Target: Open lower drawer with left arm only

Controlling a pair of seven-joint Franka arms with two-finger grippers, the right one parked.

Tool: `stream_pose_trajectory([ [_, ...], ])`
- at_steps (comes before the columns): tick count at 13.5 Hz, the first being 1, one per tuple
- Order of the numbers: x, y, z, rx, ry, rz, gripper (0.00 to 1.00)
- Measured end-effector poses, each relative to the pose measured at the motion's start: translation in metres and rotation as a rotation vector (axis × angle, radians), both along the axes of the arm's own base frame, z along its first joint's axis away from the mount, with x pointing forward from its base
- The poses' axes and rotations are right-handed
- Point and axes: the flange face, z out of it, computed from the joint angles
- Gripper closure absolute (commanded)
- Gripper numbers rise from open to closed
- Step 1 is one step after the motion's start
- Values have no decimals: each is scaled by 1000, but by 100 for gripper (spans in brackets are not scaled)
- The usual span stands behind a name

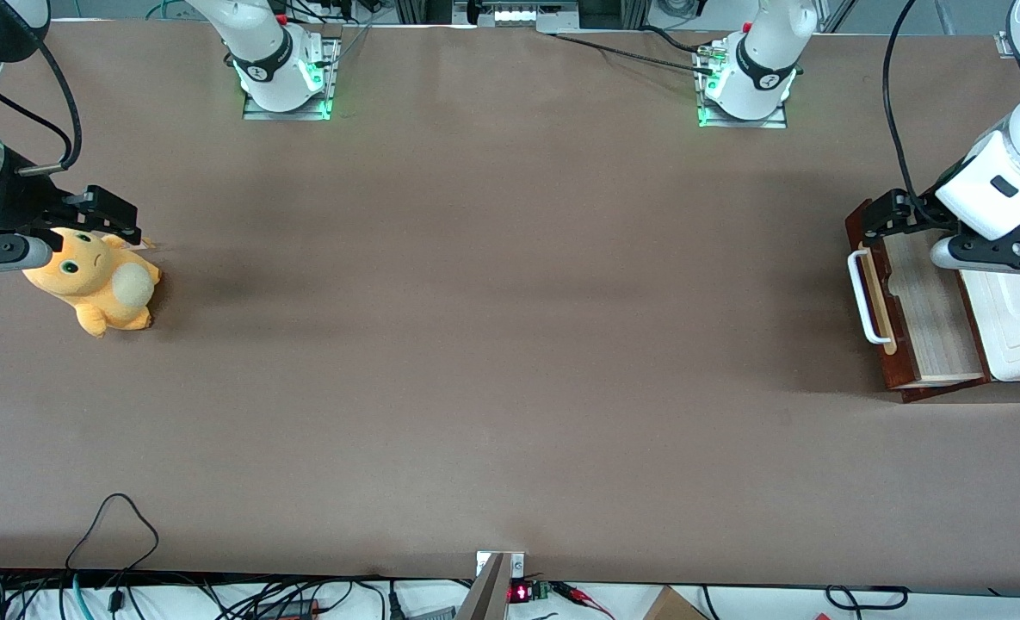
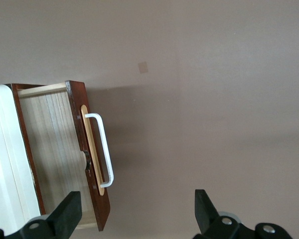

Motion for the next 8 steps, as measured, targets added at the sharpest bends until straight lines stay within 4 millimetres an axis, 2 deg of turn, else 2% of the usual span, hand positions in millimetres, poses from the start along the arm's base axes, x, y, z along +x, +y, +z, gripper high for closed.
stream_pose_trajectory([
  [5, -2, 15, -2, -53, -4, 16, 0],
  [8, -2, 16, -2, -54, -4, 14, 0],
])
